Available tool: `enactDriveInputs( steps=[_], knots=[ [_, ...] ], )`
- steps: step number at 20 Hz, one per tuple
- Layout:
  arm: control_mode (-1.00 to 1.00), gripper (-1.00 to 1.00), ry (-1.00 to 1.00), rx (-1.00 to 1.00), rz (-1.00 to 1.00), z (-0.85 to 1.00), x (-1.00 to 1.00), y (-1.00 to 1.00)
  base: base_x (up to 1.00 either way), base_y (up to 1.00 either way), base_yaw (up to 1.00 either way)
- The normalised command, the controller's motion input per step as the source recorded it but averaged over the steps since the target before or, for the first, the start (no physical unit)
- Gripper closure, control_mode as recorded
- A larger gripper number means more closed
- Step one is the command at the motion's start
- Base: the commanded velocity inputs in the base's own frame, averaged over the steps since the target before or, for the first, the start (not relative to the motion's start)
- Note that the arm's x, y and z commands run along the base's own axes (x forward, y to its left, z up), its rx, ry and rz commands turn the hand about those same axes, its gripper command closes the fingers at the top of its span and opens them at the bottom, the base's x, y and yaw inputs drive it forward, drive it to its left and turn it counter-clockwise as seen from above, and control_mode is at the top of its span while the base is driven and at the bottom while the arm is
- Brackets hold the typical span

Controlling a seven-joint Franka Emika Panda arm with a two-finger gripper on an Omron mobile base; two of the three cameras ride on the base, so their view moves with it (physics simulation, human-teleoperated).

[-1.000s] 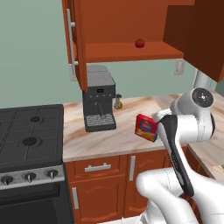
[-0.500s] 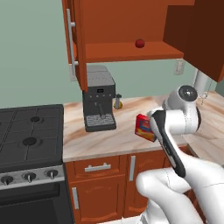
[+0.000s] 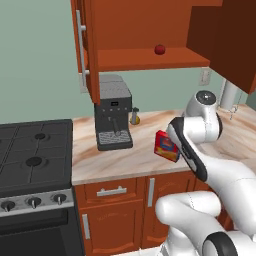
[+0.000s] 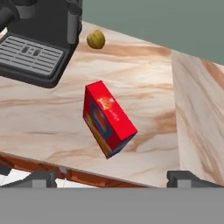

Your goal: Pick the cereal and boxed food from the counter and place them in the cabinets closest to them.

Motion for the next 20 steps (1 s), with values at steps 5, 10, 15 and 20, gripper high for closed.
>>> enactDriveInputs(
  steps=[5,10,15,20],
  knots=[
    [-1.00,-1.00,0.00,0.00,0.05,-0.08,0.01,-0.05,0.00,0.00,0.00],
    [-1.00,-1.00,0.04,-0.03,0.00,-0.13,0.02,0.00,0.00,0.00,0.00],
    [-1.00,-1.00,0.09,-0.05,0.01,-0.28,0.12,0.00,0.00,0.00,0.00],
    [-1.00,-1.00,0.03,-0.01,0.05,-0.23,0.02,-0.09,0.00,0.00,0.00]
  ],
)
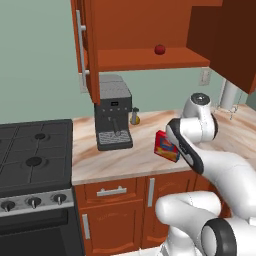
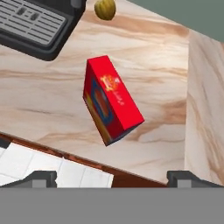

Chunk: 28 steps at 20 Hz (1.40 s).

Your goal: Pick the cereal and boxed food from the counter and place them in the cabinets closest to them.

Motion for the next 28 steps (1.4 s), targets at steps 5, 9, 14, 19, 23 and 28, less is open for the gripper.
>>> enactDriveInputs(
  steps=[5,9,14,19,23,28],
  knots=[
    [-1.00,-1.00,-0.02,0.02,0.06,-0.30,-0.19,-0.32,0.00,0.00,0.00],
    [-1.00,-1.00,-0.05,0.06,0.06,-0.30,-0.26,-0.35,0.00,0.00,0.00],
    [-1.00,-1.00,-0.09,0.09,0.02,-0.29,-0.02,-0.19,0.00,0.00,0.00],
    [-1.00,-1.00,-0.11,0.11,0.00,-0.23,0.11,-0.07,0.00,0.00,0.00],
    [-1.00,-1.00,-0.05,0.12,0.00,-0.11,0.23,-0.03,0.00,0.00,0.00],
    [-1.00,-1.00,-0.02,0.16,0.00,-0.09,0.18,-0.10,0.00,0.00,0.00]
  ],
)
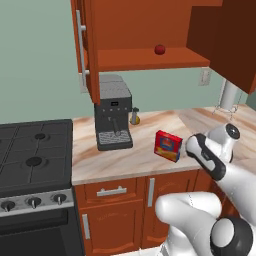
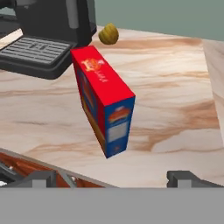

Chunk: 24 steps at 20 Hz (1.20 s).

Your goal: Pick the cereal and boxed food from the counter and place them in the cabinets closest to them.

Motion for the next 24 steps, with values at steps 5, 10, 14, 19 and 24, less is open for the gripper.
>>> enactDriveInputs(
  steps=[5,10,14,19,24],
  knots=[
    [-1.00,-1.00,0.00,0.16,0.00,-0.07,0.12,-0.14,0.00,0.00,0.00],
    [-1.00,-1.00,0.00,0.10,0.02,-0.06,0.05,-0.05,0.00,0.00,0.00],
    [-1.00,-1.00,0.00,0.00,0.00,0.00,0.00,0.00,0.00,0.00,0.00],
    [-1.00,-1.00,0.00,0.00,0.00,-0.01,0.08,0.04,0.00,0.00,0.00],
    [-1.00,-1.00,-0.02,0.03,0.00,-0.04,0.17,0.08,0.00,0.00,0.00]
  ],
)
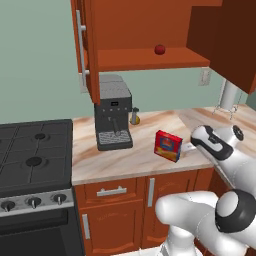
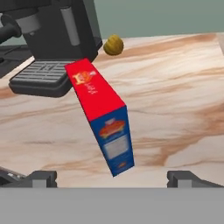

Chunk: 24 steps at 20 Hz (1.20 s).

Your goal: Pick the cereal and boxed food from the counter and place them in the cabinets closest to them.

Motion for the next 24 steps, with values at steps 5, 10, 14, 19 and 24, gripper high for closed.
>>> enactDriveInputs(
  steps=[5,10,14,19,24],
  knots=[
    [-1.00,-1.00,-0.01,0.02,0.00,-0.06,0.19,0.02,0.00,0.00,0.00],
    [-1.00,-1.00,0.00,0.02,0.01,-0.07,0.17,0.00,0.00,0.00,0.00],
    [-1.00,-1.00,0.00,0.02,0.01,-0.07,0.16,0.00,0.00,0.00,0.00],
    [-1.00,-1.00,0.00,0.01,0.01,-0.08,0.14,0.01,0.00,0.00,0.00],
    [-1.00,-1.00,0.00,0.00,0.01,-0.10,0.11,0.06,0.00,0.00,0.00]
  ],
)
